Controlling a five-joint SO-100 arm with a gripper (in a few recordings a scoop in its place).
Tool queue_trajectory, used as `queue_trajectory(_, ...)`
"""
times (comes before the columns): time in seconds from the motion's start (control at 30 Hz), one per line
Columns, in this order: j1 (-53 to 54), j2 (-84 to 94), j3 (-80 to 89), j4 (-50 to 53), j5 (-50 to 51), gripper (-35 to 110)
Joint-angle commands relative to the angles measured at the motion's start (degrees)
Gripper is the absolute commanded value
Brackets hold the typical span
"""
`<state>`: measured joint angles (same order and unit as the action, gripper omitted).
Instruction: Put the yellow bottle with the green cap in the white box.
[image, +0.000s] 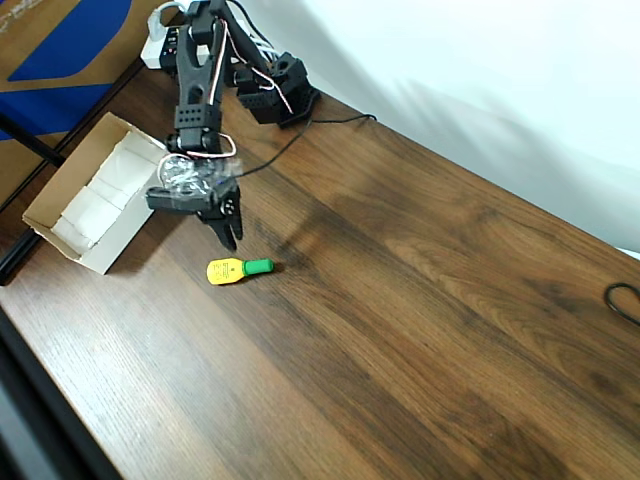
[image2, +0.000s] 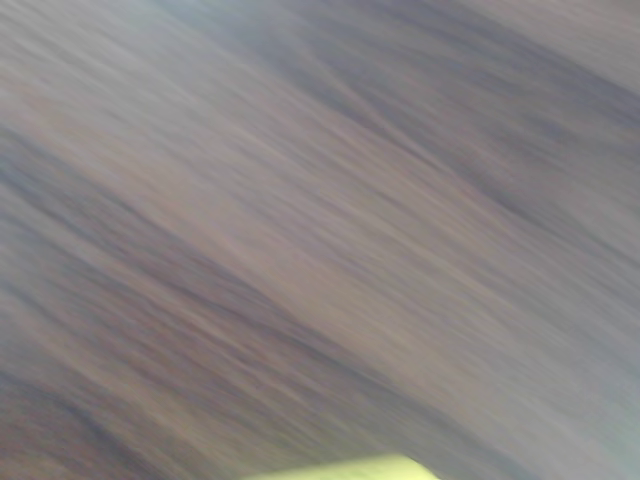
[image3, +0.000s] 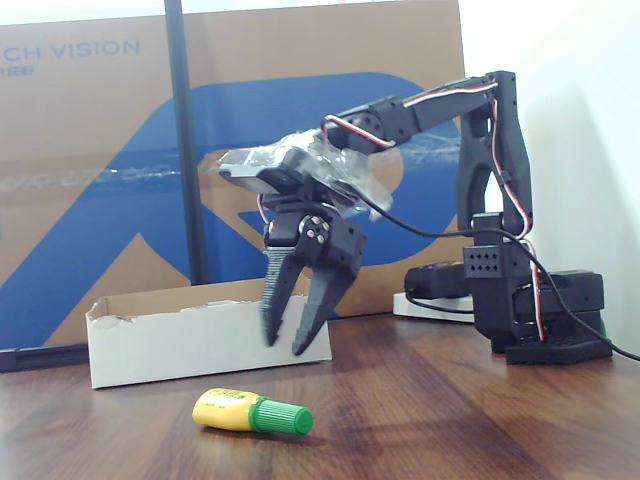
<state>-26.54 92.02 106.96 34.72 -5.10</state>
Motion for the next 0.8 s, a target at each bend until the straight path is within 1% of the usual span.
queue_trajectory(0.0, -1.85, 0.35, -4.75, -0.62, -1.05, 17)
queue_trajectory(0.07, -2.90, -0.70, -4.39, -1.85, -2.72, 19)
queue_trajectory(0.17, -3.43, -1.85, -3.52, -4.48, -3.08, 25)
queue_trajectory(0.4, -4.48, -4.57, -3.43, -5.45, -3.87, 25)
queue_trajectory(0.77, -2.20, -8.09, -3.69, -6.59, -4.57, 24)
